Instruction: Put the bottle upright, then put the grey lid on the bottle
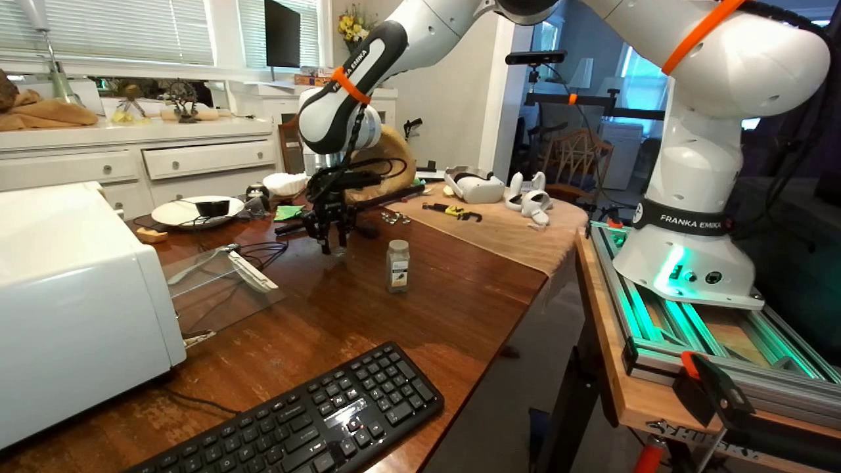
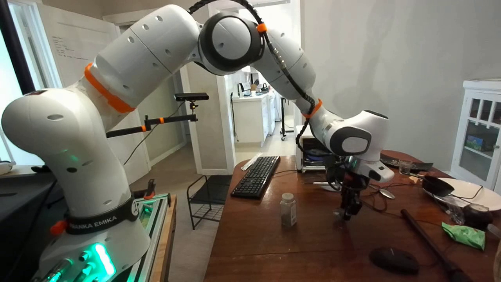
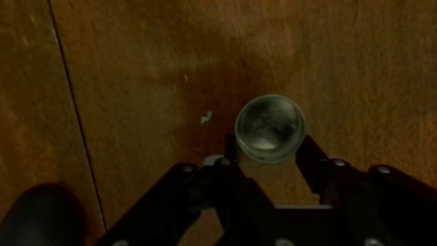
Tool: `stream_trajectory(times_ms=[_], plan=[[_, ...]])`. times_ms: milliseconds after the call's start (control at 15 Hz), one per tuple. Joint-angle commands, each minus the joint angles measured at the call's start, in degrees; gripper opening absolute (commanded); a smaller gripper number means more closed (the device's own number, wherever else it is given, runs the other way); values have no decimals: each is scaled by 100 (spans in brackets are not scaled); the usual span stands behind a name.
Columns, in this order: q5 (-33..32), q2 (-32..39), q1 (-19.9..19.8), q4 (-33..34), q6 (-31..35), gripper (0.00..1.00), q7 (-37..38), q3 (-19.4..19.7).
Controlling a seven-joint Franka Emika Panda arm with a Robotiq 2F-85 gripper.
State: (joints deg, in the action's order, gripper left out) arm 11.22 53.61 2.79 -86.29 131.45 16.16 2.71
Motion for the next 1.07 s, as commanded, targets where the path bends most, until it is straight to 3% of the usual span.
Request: stream_trajectory(times_ms=[0, 467, 800, 1000], plan=[[-279, -617, -36, -613, -574, 23, -214, 22], [-647, -1502, 64, -1508, -925, 23, -456, 43], [-1066, -2405, 377, -2608, -233, 23, -262, 17], [-983, -2984, 445, -3314, 189, 23, -172, -86]])
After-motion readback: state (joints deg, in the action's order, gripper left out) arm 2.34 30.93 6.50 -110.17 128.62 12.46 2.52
